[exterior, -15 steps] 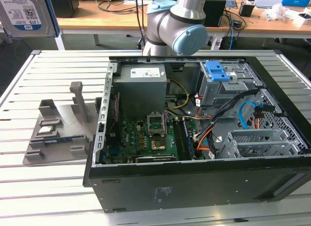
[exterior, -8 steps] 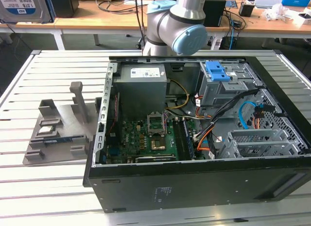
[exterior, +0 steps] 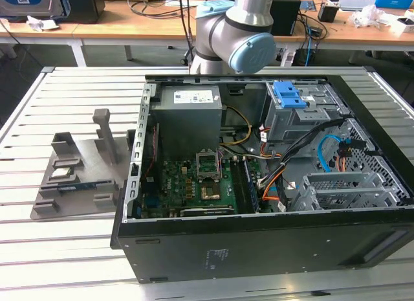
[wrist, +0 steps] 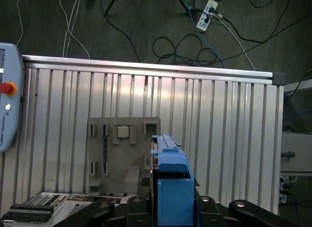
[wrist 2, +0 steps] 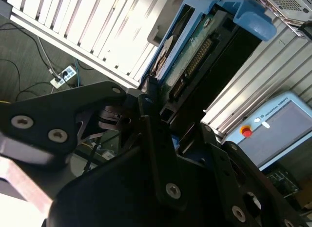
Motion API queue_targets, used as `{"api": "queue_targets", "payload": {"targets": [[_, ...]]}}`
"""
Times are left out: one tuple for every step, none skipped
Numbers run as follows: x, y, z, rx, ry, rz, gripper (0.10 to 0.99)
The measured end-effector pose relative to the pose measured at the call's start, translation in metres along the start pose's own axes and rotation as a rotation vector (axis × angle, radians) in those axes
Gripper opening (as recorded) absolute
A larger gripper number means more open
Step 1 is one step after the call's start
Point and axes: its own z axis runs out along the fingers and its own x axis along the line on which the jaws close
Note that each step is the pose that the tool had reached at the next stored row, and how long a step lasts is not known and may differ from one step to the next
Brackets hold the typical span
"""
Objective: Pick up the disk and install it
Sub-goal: 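Pick up the disk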
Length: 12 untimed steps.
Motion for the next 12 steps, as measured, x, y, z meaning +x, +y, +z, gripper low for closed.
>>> {"api": "queue_targets", "payload": {"targets": [[0.0, 0.0, 0.0, 0.0, 0.0, 0.0, 0.365], [0.0, 0.0, 0.0, 0.0, 0.0, 0.0, 0.365], [0.0, 0.0, 0.0, 0.0, 0.0, 0.0, 0.365], [0.0001, -0.0011, -0.0001, 0.0, 0.0, 0.0, 0.365], [0.0002, -0.0031, -0.0002, 0.0, 0.0001, 0.0, 0.365], [0.0004, -0.0069, -0.0003, 0.0, 0.0004, 0.0, 0.365], [0.0009, -0.0147, -0.0006, 0.0, 0.0009, 0.0, 0.365], [0.0012, -0.0193, -0.0008, 0.0, 0.0013, 0.0, 0.365], [0.0015, -0.0241, -0.001, 0.0, 0.0017, 0.0, 0.365], [0.0017, -0.0286, -0.0012, 0.0, 0.0022, 0.0, 0.365], [0.0019, -0.0334, -0.0013, 0.0, 0.0026, 0.0, 0.365], [0.0021, -0.0384, -0.0016, 0.0, 0.0031, 0.0, 0.365]]}}
